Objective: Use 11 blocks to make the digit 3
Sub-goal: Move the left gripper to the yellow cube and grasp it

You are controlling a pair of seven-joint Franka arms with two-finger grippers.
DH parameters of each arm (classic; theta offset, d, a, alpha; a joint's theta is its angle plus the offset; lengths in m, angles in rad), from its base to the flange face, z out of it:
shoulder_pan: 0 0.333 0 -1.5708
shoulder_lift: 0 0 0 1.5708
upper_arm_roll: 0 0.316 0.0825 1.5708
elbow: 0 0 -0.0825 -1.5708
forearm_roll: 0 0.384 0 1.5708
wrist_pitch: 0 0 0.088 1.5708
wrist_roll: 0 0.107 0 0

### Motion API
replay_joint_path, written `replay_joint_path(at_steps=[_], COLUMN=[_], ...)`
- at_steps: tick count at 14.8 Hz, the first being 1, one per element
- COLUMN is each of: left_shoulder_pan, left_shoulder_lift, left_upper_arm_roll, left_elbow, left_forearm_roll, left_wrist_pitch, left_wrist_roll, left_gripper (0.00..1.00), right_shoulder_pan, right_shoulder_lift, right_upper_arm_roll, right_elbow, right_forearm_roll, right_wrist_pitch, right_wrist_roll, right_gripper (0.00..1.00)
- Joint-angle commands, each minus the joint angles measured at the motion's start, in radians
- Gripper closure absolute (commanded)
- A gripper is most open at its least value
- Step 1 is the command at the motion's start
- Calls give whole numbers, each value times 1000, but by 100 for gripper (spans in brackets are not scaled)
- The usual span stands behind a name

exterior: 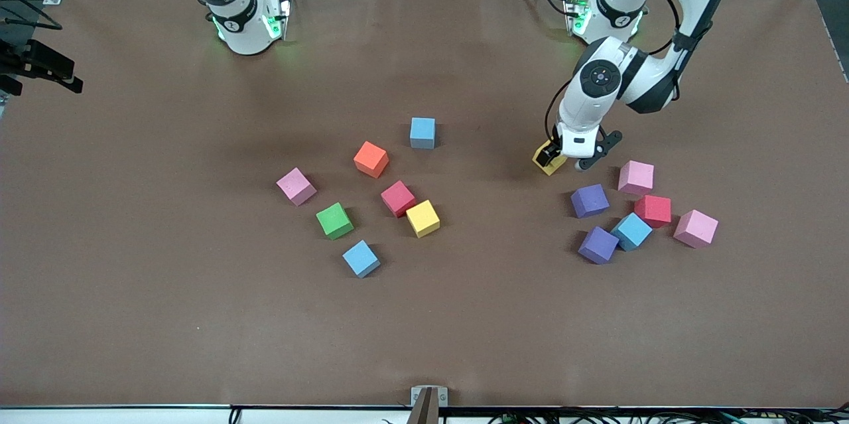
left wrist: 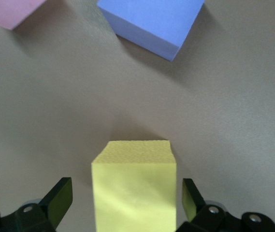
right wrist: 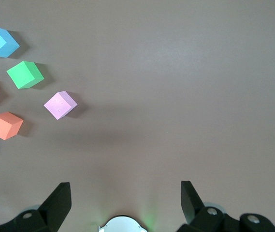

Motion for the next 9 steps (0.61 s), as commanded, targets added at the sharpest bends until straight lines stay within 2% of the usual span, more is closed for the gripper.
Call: replay_joint_path(at_steps=[1, 2, 6, 7, 9], left_shoulder_pan=[8, 8, 7, 4, -8], left_shoulder_lift=[31, 35, 42, 42, 47], left_upper_arm_roll=[-8, -8, -8, -8, -9], left_elbow=[-6, -7, -7, -2, 11], left_forearm_roll=[-17, -17, -10, -7, -6], left_wrist_pitch=[77, 82, 80, 80, 74], left_wrist_roll=[-59, -60, -62, -64, -82], left_gripper=[0, 2, 42, 50, 55], right_shoulder_pan=[-16, -16, -9, -4, -4], right_shoulder_lift=[-29, -31, -35, -41, -51], right_upper_arm_roll=[15, 15, 6, 6, 5], right_elbow=[-22, -22, -22, -25, -27], right_forearm_roll=[4, 4, 15, 15, 16], right_wrist_pitch=[-5, -5, -5, -5, -5], right_wrist_roll=[15, 15, 18, 18, 20], right_gripper=[0, 0, 0, 0, 0])
